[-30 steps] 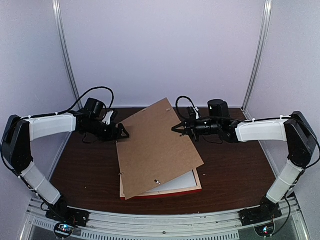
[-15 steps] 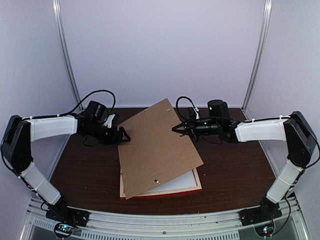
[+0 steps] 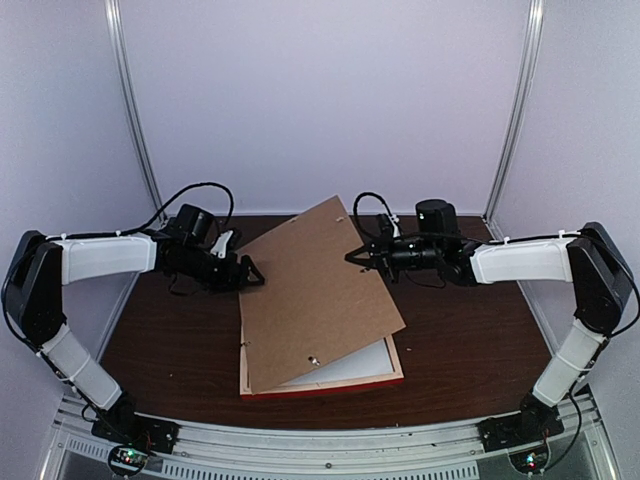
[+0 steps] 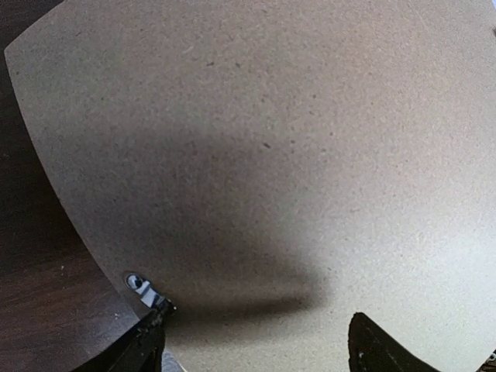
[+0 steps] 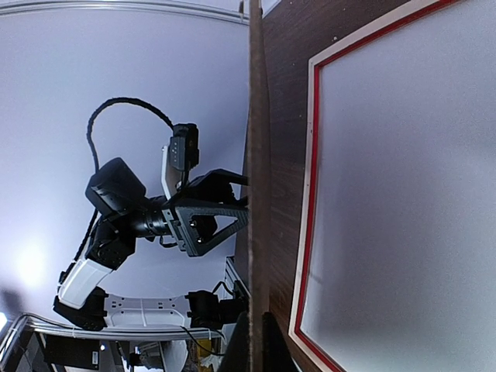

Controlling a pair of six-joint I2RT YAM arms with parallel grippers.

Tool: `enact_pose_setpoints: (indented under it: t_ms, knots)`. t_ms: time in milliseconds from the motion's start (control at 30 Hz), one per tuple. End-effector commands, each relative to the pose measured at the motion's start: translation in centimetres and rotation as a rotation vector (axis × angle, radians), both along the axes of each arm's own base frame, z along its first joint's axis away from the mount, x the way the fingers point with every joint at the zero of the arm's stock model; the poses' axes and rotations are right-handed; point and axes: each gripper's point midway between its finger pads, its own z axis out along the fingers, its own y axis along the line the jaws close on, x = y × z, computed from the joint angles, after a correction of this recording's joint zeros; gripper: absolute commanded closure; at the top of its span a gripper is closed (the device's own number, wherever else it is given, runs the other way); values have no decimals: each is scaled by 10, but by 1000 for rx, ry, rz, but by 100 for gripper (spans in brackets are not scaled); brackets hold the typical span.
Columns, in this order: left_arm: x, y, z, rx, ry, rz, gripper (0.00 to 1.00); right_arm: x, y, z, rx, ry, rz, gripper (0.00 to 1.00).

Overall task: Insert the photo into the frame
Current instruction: Pass from the right arm to the left

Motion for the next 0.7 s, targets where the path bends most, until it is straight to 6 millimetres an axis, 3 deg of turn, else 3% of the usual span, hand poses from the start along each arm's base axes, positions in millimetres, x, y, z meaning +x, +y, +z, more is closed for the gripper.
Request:
enact_pose_setpoints:
  t_ms: [0,333,667]
  knots:
    - [-3,-8,10,-40,-22,-19,18,10,-1,34,74,-110,-7,100]
    - [-21,-1,27,-14,-60,-16,14,16,-7,26,62,-107,-24,100]
    - [-49,-8,20,33,-50,-64,14,20,-10,27,82,-107,-35,100]
